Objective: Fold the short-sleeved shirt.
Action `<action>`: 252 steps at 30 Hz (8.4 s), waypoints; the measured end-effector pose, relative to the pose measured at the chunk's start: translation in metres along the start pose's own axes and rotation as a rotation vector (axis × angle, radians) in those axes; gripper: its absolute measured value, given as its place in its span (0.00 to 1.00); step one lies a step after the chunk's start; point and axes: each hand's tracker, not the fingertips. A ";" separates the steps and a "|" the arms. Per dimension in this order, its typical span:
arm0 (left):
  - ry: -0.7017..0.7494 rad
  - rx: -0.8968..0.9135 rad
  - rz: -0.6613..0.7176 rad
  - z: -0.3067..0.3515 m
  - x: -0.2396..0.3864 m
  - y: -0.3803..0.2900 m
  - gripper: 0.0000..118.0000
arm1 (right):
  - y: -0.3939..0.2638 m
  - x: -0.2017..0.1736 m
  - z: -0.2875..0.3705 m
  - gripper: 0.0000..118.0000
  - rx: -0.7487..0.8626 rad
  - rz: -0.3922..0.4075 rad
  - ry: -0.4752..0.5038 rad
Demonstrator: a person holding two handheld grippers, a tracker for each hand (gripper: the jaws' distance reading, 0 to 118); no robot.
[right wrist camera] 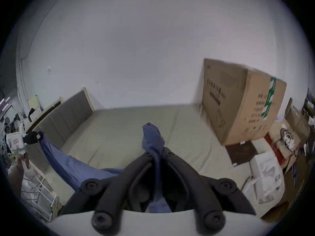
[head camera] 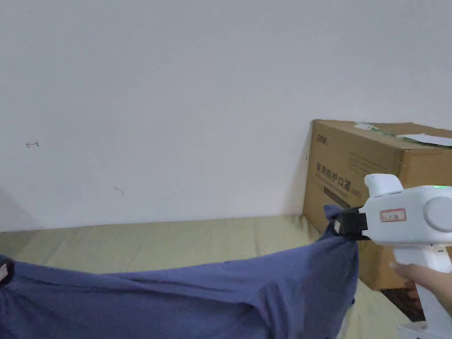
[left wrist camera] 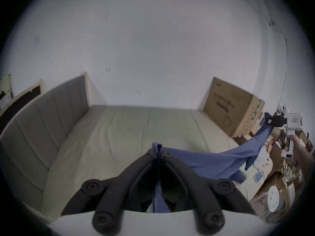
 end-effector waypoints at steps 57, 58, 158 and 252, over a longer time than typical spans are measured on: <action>-0.004 -0.302 0.175 0.049 -0.017 -0.249 0.02 | -0.314 0.057 -0.055 0.02 -0.546 -0.242 -0.036; -0.007 -0.271 0.193 0.057 -0.013 -0.246 0.02 | -0.317 0.059 -0.037 0.02 -0.532 -0.248 -0.037; -0.028 -0.043 -0.064 -0.006 -0.020 0.011 0.00 | 0.004 0.054 -0.040 0.00 -0.106 -0.211 0.010; 0.048 -0.182 0.078 0.048 0.023 -0.239 0.02 | -0.275 -0.074 0.033 0.00 -0.112 -0.056 -0.029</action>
